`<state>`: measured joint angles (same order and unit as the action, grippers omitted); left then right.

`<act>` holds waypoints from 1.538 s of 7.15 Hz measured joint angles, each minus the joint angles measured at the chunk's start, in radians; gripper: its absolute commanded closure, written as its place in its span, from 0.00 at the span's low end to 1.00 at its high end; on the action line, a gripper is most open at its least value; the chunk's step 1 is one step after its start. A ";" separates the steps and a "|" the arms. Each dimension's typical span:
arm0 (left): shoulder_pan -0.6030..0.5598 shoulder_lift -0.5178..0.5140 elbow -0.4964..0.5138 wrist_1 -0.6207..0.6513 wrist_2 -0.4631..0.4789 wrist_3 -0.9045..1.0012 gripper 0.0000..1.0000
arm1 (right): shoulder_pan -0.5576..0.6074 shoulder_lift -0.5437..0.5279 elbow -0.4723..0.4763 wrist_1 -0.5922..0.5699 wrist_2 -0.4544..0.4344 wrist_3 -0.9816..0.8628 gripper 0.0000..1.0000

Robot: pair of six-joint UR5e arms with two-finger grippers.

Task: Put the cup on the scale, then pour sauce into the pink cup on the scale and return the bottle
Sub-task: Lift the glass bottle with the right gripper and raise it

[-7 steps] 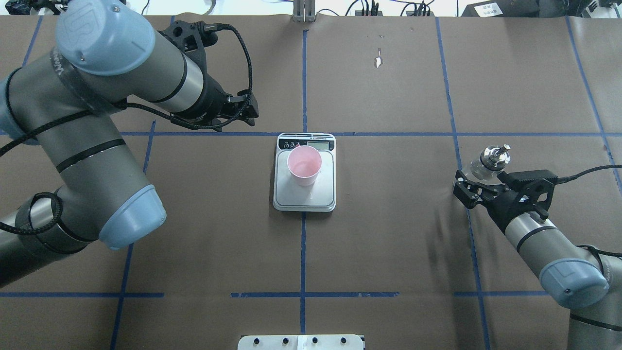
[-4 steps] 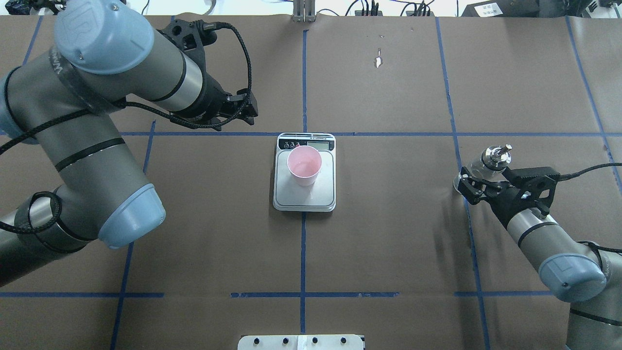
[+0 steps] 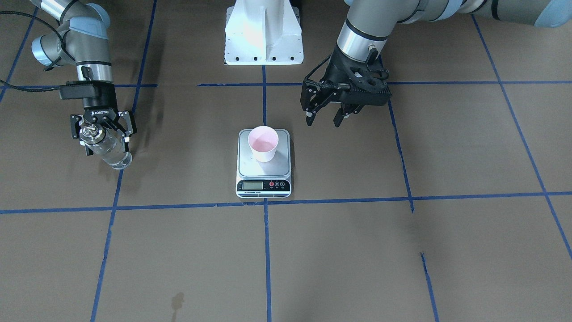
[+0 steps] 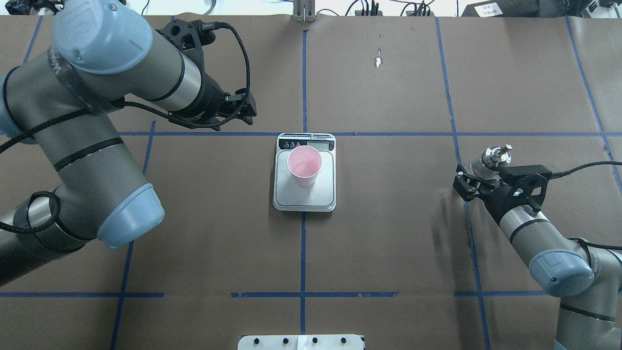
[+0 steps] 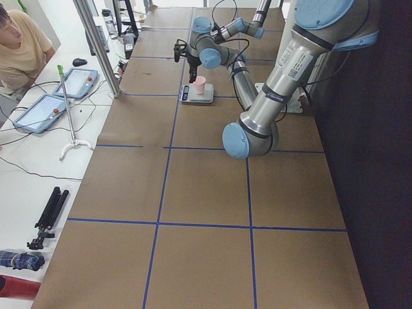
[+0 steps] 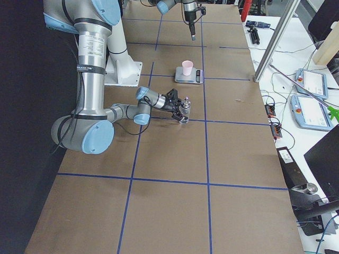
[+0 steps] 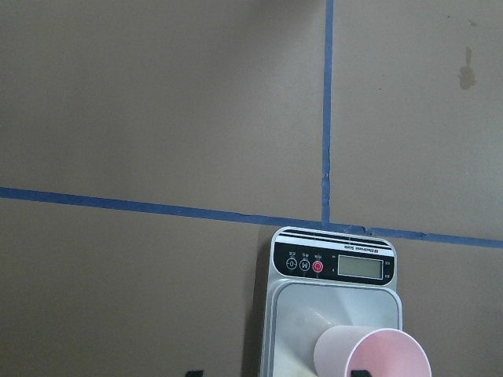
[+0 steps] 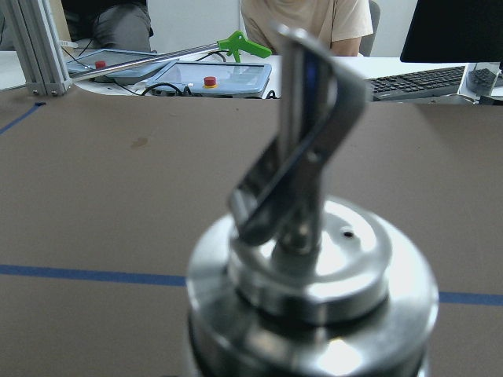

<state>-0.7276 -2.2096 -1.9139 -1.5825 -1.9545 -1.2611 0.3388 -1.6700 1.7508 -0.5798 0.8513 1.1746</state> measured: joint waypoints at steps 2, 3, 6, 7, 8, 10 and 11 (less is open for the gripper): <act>-0.003 0.002 -0.001 0.000 0.000 0.000 0.31 | 0.001 0.004 -0.016 0.001 0.000 0.000 0.91; -0.006 0.002 -0.002 0.001 0.000 0.000 0.31 | 0.002 0.005 -0.022 0.002 -0.001 0.000 1.00; -0.011 0.002 -0.002 0.001 -0.002 0.000 0.31 | 0.032 0.031 -0.012 -0.015 -0.002 -0.022 1.00; -0.012 0.002 -0.002 0.001 -0.003 0.000 0.31 | 0.052 0.053 0.011 -0.069 -0.002 -0.053 1.00; -0.018 0.003 -0.005 0.001 -0.004 0.003 0.30 | 0.066 0.084 0.044 -0.153 -0.003 -0.077 1.00; -0.039 0.031 -0.035 0.005 -0.006 0.072 0.28 | 0.075 0.188 0.117 -0.424 -0.017 -0.092 1.00; -0.053 0.066 -0.066 0.006 -0.008 0.134 0.28 | 0.073 0.258 0.141 -0.586 -0.037 -0.094 1.00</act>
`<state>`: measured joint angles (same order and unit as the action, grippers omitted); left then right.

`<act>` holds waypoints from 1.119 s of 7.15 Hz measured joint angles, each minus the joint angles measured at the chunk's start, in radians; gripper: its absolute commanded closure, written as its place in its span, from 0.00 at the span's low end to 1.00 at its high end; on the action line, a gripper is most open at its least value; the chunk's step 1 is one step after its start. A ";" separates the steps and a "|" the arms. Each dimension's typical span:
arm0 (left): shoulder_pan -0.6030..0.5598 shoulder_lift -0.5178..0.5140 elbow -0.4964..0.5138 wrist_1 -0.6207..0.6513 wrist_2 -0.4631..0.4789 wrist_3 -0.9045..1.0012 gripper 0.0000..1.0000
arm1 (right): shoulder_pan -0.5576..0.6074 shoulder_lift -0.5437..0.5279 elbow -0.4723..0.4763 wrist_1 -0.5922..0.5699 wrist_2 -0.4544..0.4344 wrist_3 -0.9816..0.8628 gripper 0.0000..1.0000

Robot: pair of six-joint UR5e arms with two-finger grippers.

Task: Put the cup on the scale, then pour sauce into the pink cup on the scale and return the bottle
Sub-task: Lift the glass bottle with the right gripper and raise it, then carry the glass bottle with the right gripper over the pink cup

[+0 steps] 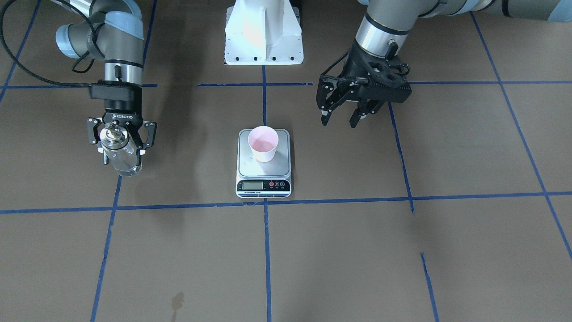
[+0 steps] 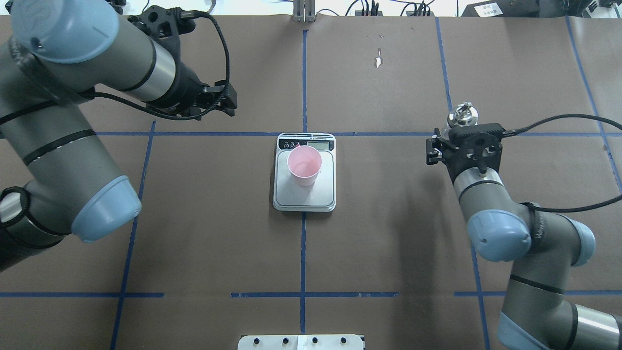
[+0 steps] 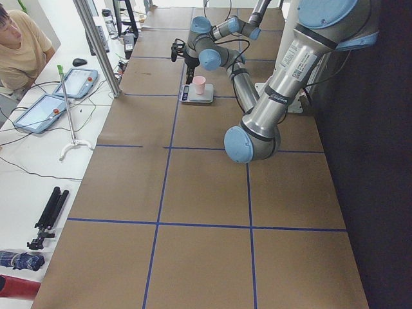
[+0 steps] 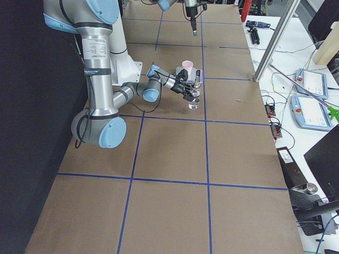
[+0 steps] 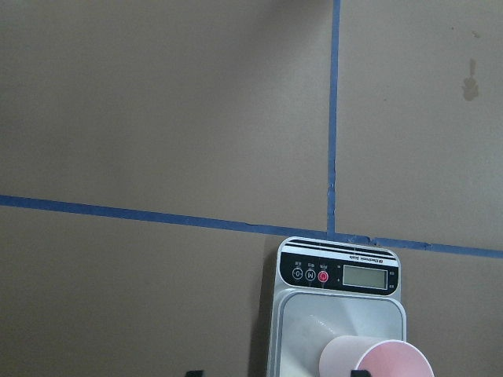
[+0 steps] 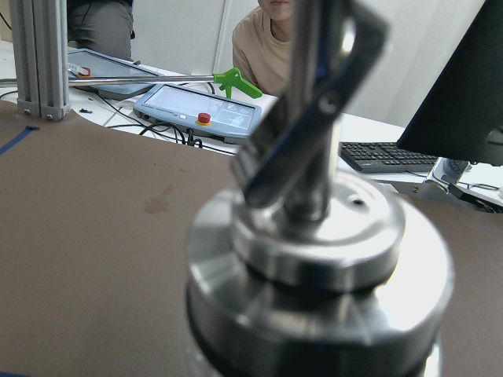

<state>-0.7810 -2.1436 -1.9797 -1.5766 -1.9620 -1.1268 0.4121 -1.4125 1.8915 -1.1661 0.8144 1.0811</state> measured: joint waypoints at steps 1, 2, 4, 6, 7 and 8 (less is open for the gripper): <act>-0.020 0.043 -0.031 0.001 -0.010 0.071 0.28 | -0.005 0.080 0.012 -0.167 -0.017 -0.001 1.00; -0.050 0.086 -0.051 0.001 -0.029 0.145 0.28 | -0.015 0.150 0.015 -0.310 -0.026 -0.001 1.00; -0.125 0.167 -0.077 0.001 -0.059 0.300 0.27 | -0.055 0.275 0.012 -0.567 -0.043 0.000 1.00; -0.156 0.191 -0.078 0.001 -0.070 0.354 0.27 | -0.086 0.324 0.000 -0.681 -0.073 -0.040 1.00; -0.157 0.194 -0.076 0.001 -0.072 0.359 0.27 | -0.092 0.342 -0.009 -0.698 -0.081 -0.078 1.00; -0.155 0.194 -0.073 0.001 -0.073 0.359 0.27 | -0.095 0.366 -0.023 -0.704 -0.085 -0.102 1.00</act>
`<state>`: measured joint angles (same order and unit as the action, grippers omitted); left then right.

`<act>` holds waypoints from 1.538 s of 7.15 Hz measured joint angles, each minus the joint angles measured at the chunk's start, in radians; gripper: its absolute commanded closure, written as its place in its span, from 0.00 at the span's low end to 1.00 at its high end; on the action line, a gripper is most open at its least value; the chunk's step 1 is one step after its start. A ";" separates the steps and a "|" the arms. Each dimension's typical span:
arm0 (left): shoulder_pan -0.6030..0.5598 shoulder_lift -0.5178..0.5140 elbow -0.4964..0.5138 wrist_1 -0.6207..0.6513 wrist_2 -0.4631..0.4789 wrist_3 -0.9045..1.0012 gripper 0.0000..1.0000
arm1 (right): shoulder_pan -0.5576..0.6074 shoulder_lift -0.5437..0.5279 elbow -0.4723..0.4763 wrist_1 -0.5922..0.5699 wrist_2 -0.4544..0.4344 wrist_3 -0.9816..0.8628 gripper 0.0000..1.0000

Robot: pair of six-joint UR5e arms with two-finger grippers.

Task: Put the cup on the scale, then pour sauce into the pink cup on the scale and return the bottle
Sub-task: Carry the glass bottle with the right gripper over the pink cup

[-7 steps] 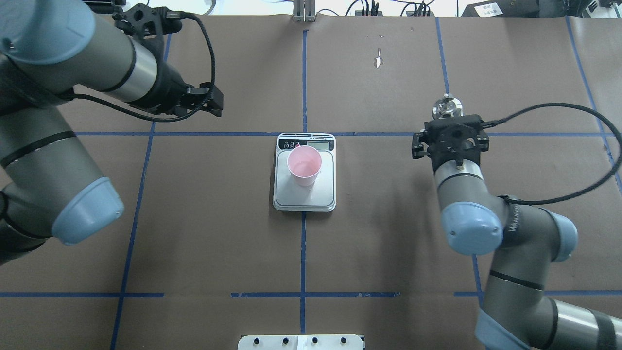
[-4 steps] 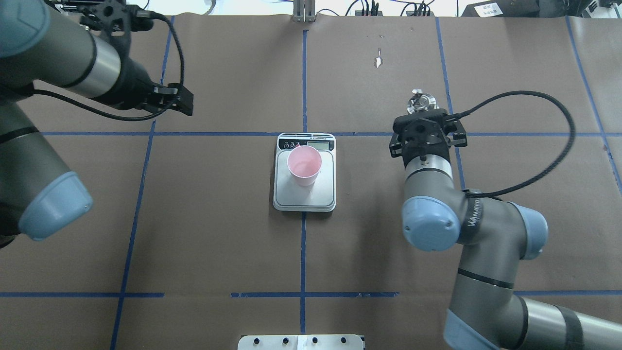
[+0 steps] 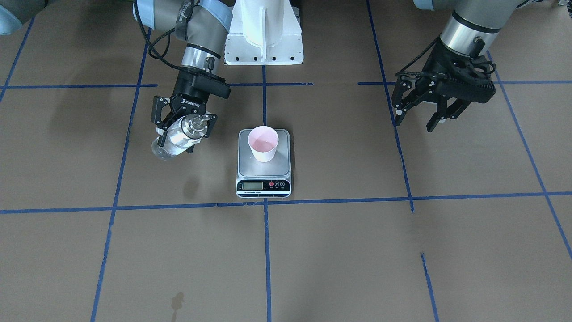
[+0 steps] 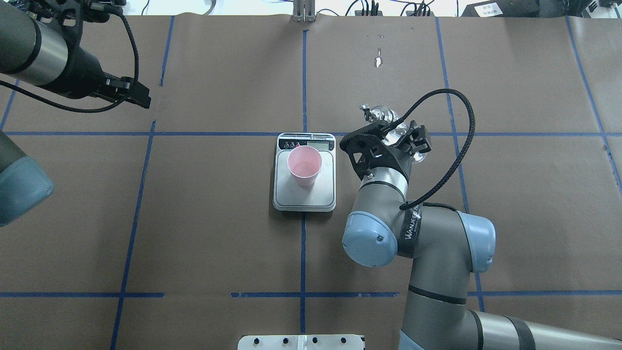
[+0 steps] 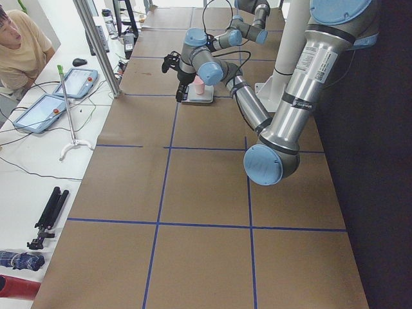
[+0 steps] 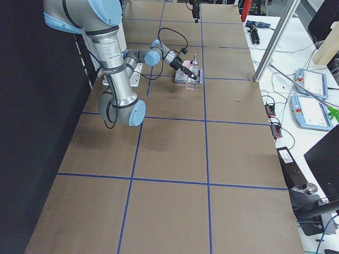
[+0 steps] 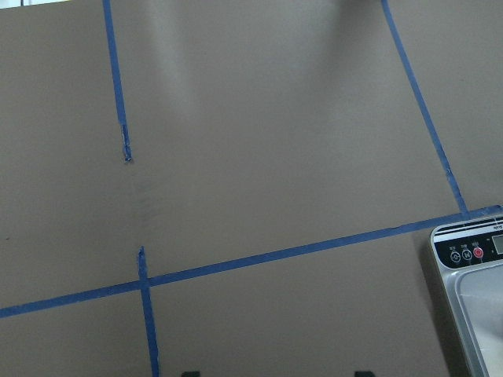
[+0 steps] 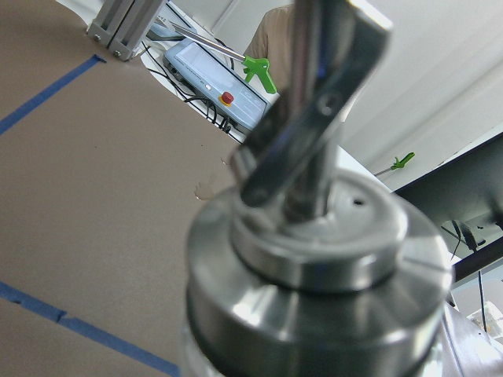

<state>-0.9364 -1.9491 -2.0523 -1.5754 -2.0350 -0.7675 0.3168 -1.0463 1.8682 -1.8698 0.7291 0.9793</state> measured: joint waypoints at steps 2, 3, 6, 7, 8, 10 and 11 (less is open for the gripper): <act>0.003 -0.001 0.007 0.000 -0.001 -0.002 0.27 | -0.003 0.020 -0.020 0.000 -0.003 -0.013 1.00; 0.003 -0.002 0.008 -0.001 -0.001 -0.003 0.27 | -0.003 0.024 -0.022 0.003 -0.004 -0.013 1.00; 0.004 -0.001 0.008 -0.001 -0.002 -0.006 0.27 | 0.001 0.034 -0.024 -0.001 -0.010 -0.011 1.00; 0.004 -0.001 0.008 -0.001 -0.002 -0.007 0.27 | 0.002 0.035 -0.024 0.000 -0.012 -0.012 1.00; 0.004 -0.001 0.008 -0.001 -0.002 -0.007 0.27 | 0.002 0.035 -0.023 -0.001 -0.015 -0.013 1.00; 0.004 -0.001 0.008 0.000 -0.002 -0.009 0.27 | -0.001 0.035 -0.025 -0.003 -0.039 -0.023 1.00; 0.004 -0.001 0.008 0.000 -0.002 -0.009 0.27 | -0.004 0.032 -0.026 -0.004 -0.049 -0.054 1.00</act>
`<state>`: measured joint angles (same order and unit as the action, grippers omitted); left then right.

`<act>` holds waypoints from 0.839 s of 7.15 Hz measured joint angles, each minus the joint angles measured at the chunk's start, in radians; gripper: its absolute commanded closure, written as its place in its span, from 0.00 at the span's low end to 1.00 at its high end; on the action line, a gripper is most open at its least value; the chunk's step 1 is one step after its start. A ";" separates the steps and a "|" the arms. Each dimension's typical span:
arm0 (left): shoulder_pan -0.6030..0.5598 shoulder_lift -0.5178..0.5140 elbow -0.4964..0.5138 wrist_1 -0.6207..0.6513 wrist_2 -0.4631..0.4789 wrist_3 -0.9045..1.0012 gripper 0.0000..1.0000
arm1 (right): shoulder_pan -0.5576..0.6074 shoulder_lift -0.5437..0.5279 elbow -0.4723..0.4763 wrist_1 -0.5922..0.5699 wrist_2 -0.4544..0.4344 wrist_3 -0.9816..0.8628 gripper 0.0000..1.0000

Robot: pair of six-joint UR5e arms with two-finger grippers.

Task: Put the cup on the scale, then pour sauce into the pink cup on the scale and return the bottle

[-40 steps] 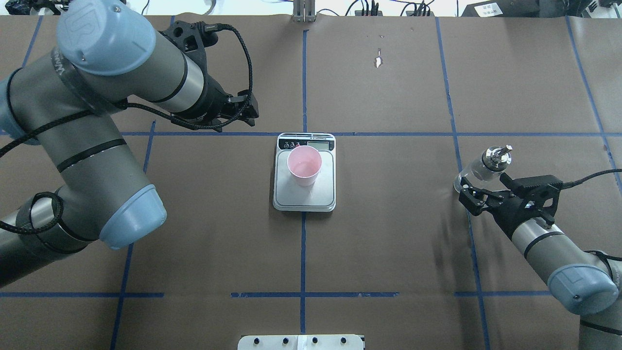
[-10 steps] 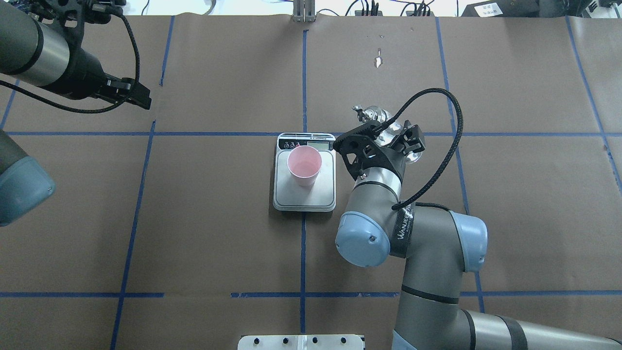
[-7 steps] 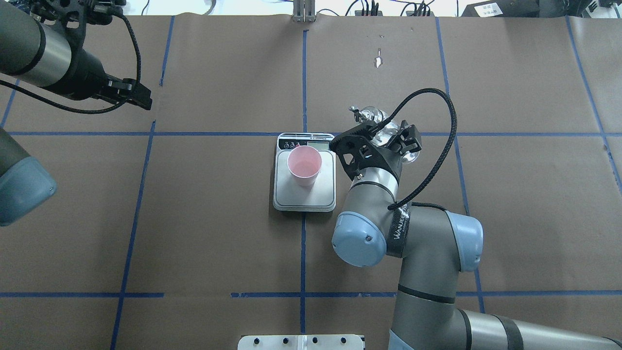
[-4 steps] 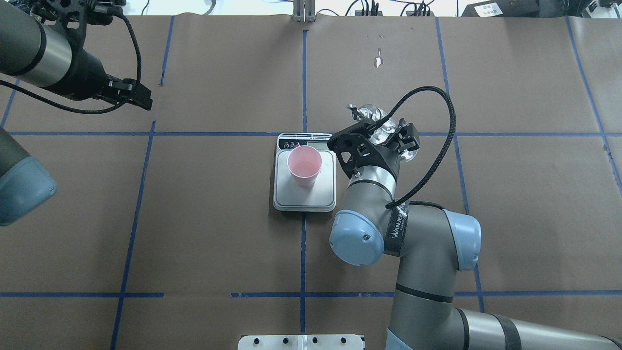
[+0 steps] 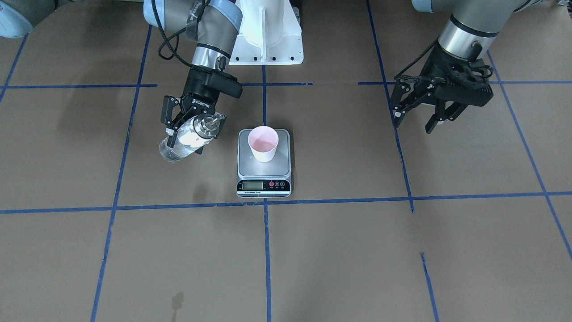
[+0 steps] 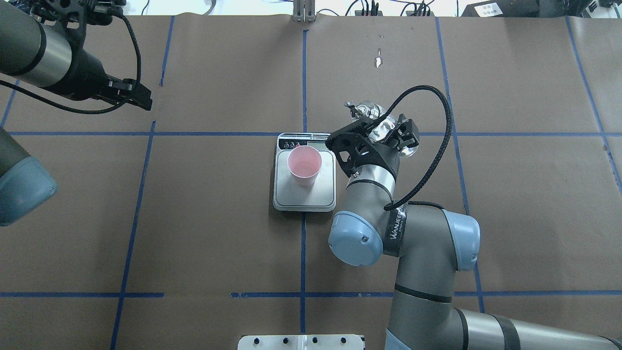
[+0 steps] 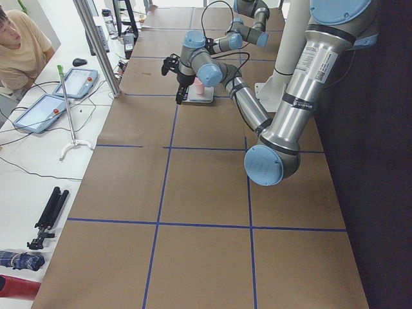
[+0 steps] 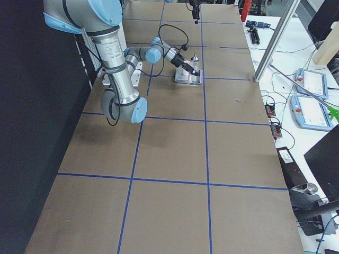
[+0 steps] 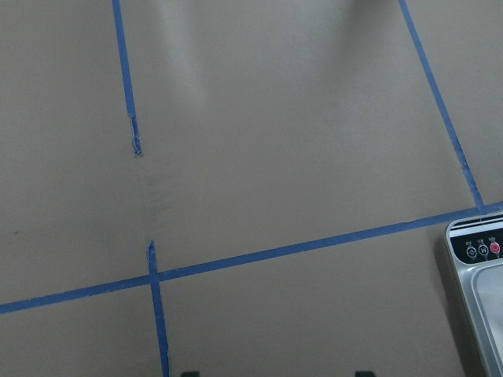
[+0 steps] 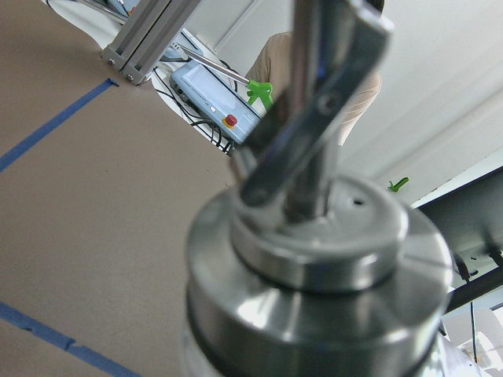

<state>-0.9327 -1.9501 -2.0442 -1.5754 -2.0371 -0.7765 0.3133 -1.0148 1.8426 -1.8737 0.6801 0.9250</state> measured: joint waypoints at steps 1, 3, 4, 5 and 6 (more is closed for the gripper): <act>0.000 0.000 0.000 0.000 0.000 0.000 0.27 | -0.003 -0.003 -0.006 -0.001 -0.016 -0.061 1.00; -0.001 0.000 -0.001 0.000 0.000 -0.001 0.27 | -0.015 0.001 -0.052 0.000 -0.093 -0.137 1.00; -0.001 0.000 -0.002 0.000 0.000 -0.001 0.27 | -0.023 0.003 -0.071 0.001 -0.140 -0.148 1.00; -0.001 0.000 -0.004 0.000 0.000 -0.002 0.27 | -0.030 0.006 -0.081 0.002 -0.164 -0.152 1.00; -0.001 0.000 -0.005 0.000 0.000 -0.003 0.27 | -0.034 0.014 -0.094 0.001 -0.177 -0.154 1.00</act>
<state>-0.9342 -1.9499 -2.0493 -1.5750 -2.0375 -0.7799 0.2796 -1.0011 1.7486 -1.8722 0.5028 0.7711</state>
